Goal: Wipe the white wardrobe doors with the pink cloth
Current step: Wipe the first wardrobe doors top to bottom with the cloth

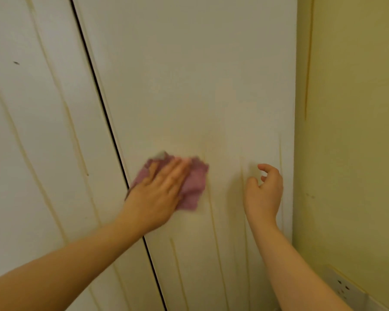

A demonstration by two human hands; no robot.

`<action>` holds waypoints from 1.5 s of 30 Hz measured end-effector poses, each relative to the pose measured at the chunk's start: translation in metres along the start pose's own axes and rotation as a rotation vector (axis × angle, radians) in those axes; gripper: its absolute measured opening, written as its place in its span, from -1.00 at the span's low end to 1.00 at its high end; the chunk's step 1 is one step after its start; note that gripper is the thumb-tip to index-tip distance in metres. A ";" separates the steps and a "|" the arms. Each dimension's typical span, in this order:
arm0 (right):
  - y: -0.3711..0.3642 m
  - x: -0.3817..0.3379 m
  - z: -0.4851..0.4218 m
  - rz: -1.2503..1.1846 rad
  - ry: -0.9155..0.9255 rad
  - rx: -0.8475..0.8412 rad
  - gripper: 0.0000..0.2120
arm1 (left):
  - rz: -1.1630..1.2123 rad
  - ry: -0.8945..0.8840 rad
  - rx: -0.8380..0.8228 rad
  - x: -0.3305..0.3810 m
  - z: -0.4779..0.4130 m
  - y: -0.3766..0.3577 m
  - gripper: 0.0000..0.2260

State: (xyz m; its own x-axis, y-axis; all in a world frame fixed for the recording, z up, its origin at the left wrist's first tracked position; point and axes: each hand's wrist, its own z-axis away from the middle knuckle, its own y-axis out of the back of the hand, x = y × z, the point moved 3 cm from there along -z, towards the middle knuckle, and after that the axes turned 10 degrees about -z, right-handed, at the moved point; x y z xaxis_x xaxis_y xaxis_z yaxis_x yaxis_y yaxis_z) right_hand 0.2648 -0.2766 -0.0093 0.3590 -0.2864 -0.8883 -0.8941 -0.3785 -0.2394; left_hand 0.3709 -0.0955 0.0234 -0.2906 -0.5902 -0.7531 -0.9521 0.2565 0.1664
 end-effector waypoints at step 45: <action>0.012 0.005 -0.014 -0.012 -0.065 0.056 -0.67 | 0.015 -0.065 -0.007 -0.017 -0.076 -0.008 -0.53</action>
State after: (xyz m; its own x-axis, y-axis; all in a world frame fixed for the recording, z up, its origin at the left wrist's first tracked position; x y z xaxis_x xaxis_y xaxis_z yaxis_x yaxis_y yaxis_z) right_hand 0.2601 -0.2948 -0.0114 0.3530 -0.2237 -0.9085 -0.9042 -0.3311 -0.2698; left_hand 0.3758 -0.1458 0.0835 -0.2984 -0.5349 -0.7905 -0.9484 0.2592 0.1827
